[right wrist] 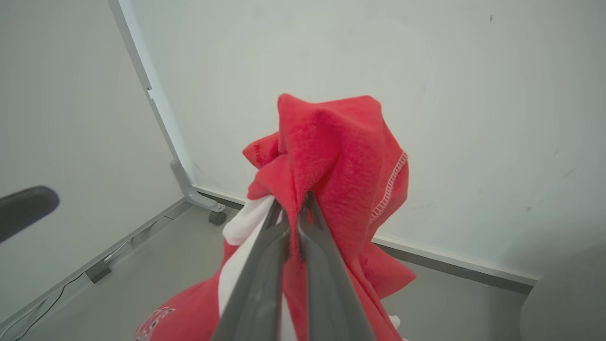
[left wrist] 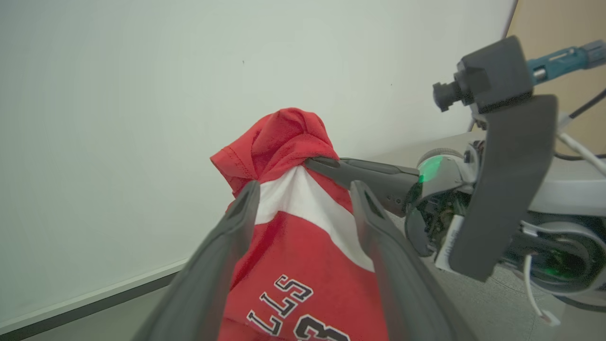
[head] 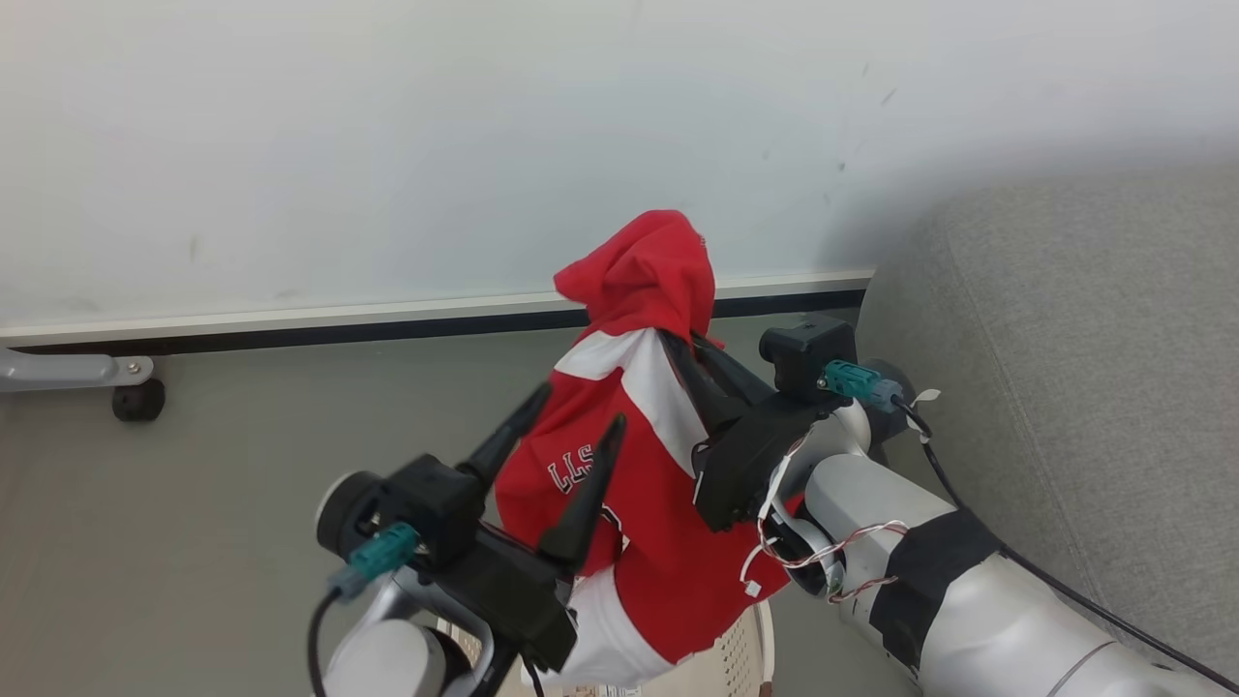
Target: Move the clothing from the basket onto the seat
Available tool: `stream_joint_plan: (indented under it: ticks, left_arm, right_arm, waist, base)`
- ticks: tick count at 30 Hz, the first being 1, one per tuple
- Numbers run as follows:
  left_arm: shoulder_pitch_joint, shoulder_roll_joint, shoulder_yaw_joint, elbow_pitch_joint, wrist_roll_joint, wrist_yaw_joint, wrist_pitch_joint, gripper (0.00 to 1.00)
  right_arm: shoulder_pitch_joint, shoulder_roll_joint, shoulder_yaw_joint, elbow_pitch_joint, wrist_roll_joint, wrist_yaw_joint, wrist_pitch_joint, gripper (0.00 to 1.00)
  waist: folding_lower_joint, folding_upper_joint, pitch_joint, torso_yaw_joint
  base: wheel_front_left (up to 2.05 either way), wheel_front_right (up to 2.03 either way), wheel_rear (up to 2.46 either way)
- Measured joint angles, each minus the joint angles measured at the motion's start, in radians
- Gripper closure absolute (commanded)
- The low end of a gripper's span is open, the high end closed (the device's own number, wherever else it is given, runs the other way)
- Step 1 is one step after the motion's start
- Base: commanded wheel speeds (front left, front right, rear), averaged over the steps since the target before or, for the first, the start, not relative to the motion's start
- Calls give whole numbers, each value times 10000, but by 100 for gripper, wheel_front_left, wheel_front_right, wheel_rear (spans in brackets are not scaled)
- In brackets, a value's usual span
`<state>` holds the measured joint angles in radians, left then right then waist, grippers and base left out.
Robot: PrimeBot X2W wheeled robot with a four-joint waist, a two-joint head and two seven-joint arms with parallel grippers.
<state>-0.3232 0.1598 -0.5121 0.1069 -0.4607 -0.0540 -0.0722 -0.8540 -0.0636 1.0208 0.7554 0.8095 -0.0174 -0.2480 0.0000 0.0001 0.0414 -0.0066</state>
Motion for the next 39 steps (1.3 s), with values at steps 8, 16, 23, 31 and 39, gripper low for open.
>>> stream_joint_plan:
  ticks: [8, 16, 23, 31, 39]
  left_arm:
    - [509, 130, -560, -56, 240, -167, 184, 0]
    - [820, 313, -709, -117, 314, -165, 268, 0]
    - [867, 470, -667, -257, 414, -104, 268, 0]
    - [979, 616, -681, -504, 564, -59, 268, 0]
    - [1058, 786, -683, -788, 719, 27, 359, 0]
  right_arm:
    - [-3, -84, -230, 286, 0, 84, -4, 100]
    - [56, -198, -472, 313, -17, 130, -8, 100]
    - [214, -274, -665, 236, -96, 132, -8, 100]
    - [308, -407, -961, -27, -261, 65, -10, 100]
    - [485, -767, -1434, -382, -447, -198, -10, 100]
  waist:
    - [0, 0, 19, -177]
    - [0, 0, 149, -511]
    - [0, 0, 269, -911]
    - [0, 0, 422, -1443]
    - [0, 0, 723, -2270]
  base:
    - [0, 0, 0]
    - [0, 0, 0]
    - [0, 0, 0]
    - [0, 0, 0]
    - [0, 0, 0]
